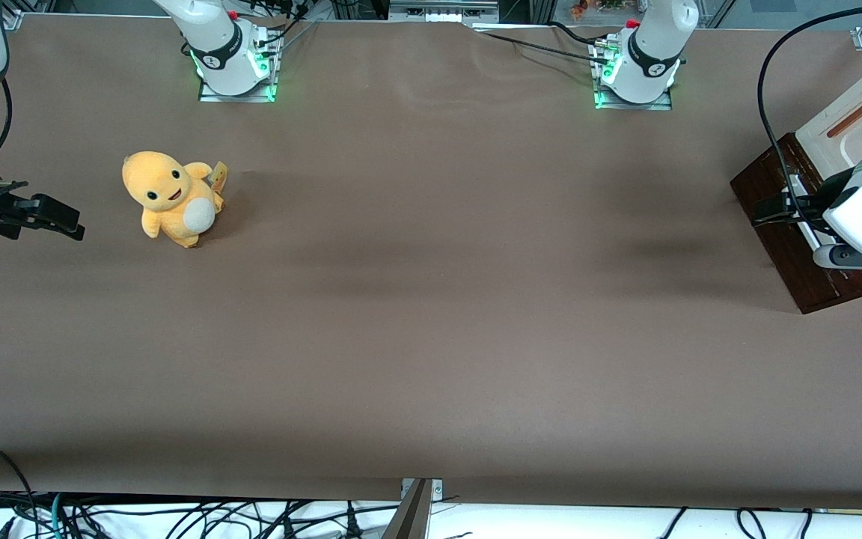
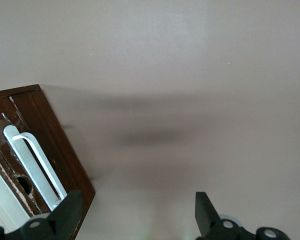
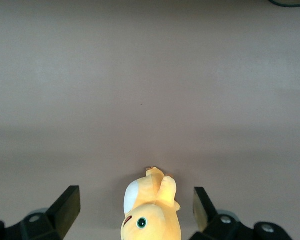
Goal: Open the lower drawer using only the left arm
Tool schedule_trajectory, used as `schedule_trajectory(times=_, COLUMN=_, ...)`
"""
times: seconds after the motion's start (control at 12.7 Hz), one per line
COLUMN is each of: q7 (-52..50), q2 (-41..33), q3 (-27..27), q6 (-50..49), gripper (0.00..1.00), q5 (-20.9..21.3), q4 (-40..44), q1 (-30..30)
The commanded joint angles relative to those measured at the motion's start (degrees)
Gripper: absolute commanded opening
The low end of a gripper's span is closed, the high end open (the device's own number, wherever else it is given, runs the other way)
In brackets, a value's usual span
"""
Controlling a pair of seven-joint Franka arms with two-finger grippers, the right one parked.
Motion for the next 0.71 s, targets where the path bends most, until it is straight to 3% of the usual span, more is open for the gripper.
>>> schedule_trajectory(times=0.0, q7=1.2, q2=-0.2, q3=-0.3, q6=-0.9, gripper=1.00, q5=0.3, q4=0.6, q1=-0.2)
schedule_trajectory(times=0.63, q7=1.2, q2=-1.2, q3=-0.4, q6=-1.0, gripper=1.00, q5=-2.0, q4=0.6, q1=-0.2)
